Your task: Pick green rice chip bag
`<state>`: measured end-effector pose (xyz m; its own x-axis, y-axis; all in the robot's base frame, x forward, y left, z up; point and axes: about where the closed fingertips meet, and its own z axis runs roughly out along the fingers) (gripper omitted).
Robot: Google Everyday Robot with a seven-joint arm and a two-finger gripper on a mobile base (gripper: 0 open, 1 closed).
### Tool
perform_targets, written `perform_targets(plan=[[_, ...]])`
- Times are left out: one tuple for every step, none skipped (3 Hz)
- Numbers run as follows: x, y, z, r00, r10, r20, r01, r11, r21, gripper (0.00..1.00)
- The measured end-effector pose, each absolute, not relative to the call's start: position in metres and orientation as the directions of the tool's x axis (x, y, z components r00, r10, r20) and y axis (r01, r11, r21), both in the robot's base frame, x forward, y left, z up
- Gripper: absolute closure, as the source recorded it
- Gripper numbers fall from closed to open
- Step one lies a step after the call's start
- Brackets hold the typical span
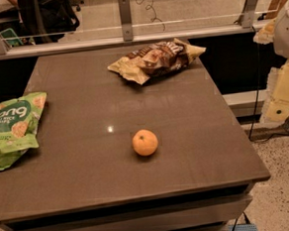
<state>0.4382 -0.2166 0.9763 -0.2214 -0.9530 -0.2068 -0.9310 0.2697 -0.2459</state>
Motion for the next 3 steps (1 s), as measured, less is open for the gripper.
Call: perform_targets(plan=[[0.438, -0.217, 0.976, -0.221, -0.953, -0.207, -0.931, 0.270, -0.246, 0.00], [0.452, -0.191, 0.978, -0.122, -0.953, -0.277, -0.945, 0.197, -0.260, 0.00], [0.473, -0.136, 0.976, 0.044, -0.927, -0.372, -0.957, 0.068, -0.282, 0.00]])
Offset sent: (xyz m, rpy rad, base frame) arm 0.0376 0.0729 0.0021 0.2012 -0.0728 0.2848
